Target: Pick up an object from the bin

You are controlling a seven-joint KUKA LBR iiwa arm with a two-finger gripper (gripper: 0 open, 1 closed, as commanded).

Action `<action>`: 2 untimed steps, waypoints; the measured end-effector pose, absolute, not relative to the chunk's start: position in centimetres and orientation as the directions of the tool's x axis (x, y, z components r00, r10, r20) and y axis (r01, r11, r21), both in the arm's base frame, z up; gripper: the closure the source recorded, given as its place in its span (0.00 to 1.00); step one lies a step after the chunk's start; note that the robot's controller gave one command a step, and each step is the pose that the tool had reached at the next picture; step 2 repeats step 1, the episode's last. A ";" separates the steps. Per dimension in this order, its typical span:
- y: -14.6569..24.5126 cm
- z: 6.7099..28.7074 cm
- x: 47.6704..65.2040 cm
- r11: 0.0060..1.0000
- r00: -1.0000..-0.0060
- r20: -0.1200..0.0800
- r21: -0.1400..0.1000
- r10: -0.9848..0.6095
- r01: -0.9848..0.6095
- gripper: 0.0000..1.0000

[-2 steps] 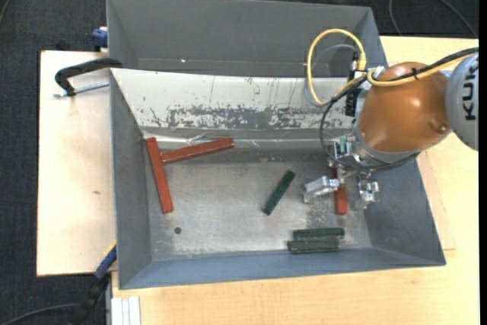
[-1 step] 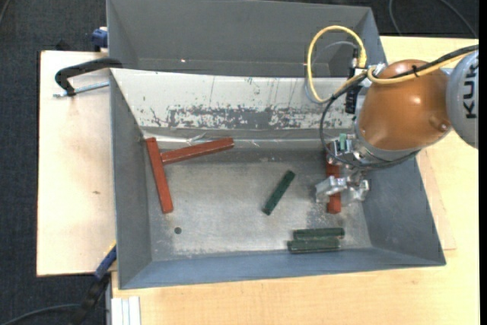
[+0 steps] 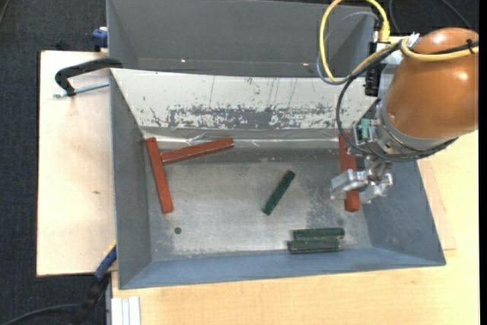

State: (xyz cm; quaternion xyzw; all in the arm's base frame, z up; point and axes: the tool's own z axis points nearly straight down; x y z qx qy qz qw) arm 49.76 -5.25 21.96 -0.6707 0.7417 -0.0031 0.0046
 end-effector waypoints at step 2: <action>-3.3 29.2 52.2 0.088 -0.088 -0.003 -0.014 -0.996 -0.996 1.00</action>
Offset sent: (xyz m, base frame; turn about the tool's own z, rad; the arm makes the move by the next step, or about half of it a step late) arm 0.0214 0.0172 0.0673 -0.0143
